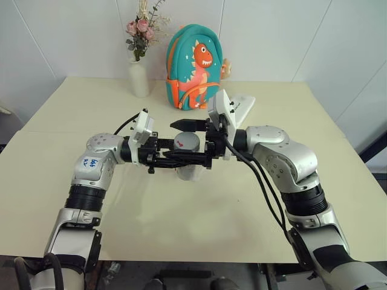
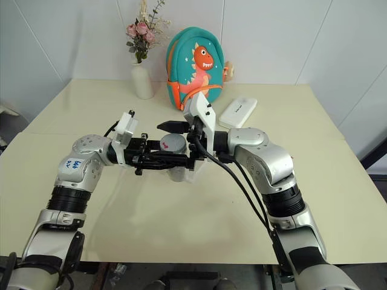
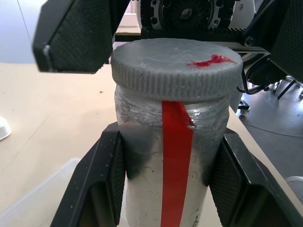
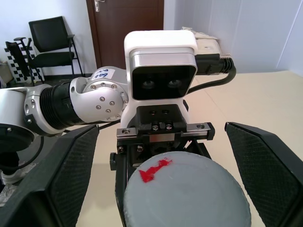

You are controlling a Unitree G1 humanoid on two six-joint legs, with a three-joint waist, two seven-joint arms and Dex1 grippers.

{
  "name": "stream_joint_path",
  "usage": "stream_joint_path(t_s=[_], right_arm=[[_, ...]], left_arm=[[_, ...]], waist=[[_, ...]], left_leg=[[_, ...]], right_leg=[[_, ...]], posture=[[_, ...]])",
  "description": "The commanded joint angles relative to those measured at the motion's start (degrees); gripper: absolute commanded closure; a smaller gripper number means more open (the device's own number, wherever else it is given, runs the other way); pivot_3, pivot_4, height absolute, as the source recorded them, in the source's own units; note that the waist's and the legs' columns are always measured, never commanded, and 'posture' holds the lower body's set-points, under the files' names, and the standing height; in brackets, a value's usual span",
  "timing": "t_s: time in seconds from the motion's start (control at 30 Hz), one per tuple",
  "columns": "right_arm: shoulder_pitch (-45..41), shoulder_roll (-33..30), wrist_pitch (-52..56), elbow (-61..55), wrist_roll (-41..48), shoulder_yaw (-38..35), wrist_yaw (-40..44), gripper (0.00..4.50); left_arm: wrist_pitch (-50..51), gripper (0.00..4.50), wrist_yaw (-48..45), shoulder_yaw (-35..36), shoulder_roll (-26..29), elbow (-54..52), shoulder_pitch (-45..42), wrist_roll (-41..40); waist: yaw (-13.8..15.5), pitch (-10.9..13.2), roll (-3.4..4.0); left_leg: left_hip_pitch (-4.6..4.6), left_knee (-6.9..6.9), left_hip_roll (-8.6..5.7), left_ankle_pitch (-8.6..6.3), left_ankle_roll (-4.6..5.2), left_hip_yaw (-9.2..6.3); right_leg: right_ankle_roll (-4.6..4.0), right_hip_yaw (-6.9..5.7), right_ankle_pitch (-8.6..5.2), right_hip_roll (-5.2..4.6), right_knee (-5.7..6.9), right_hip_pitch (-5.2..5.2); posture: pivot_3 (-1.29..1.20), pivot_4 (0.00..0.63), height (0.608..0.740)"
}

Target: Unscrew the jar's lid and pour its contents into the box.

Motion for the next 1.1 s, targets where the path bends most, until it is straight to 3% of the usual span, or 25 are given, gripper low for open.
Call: stream_joint_path(t_s=[0.03,0.6,1.1], right_arm=[[-0.49,0.62,-1.91,-0.18,-1.35,-0.11,-1.26,0.03],[-0.66,-4.49,-3.92,3.60,-3.19,-2.53,1.77,0.03],[3.16,-10.67,-0.24,-3.14,0.88,-3.01,5.71,0.03]], left_arm=[[-0.28,2.50,-0.17,0.44,-0.31,-1.87,-1.72,-0.89],[1.22,2.50,-1.62,2.27,2.58,-4.44,1.48,-2.23],[1.79,2.50,0.17,3.42,3.53,-6.38,3.87,-2.52]], waist=[[-0.03,0.00,0.00],[-0.04,0.00,0.00],[0.04,0.00,0.00]], left_leg=[[0.00,0.00,0.00,0.00,0.00,0.00],[0.00,0.00,0.00,0.00,0.00,0.00],[-0.01,0.00,0.00,0.00,0.00,0.00]], right_leg=[[0.00,0.00,0.00,0.00,0.00,0.00],[0.00,0.00,0.00,0.00,0.00,0.00],[0.00,0.00,0.00,0.00,-0.02,0.00]], posture=[[0.00,0.150,0.740],[0.00,0.150,0.740],[0.00,0.150,0.740]])
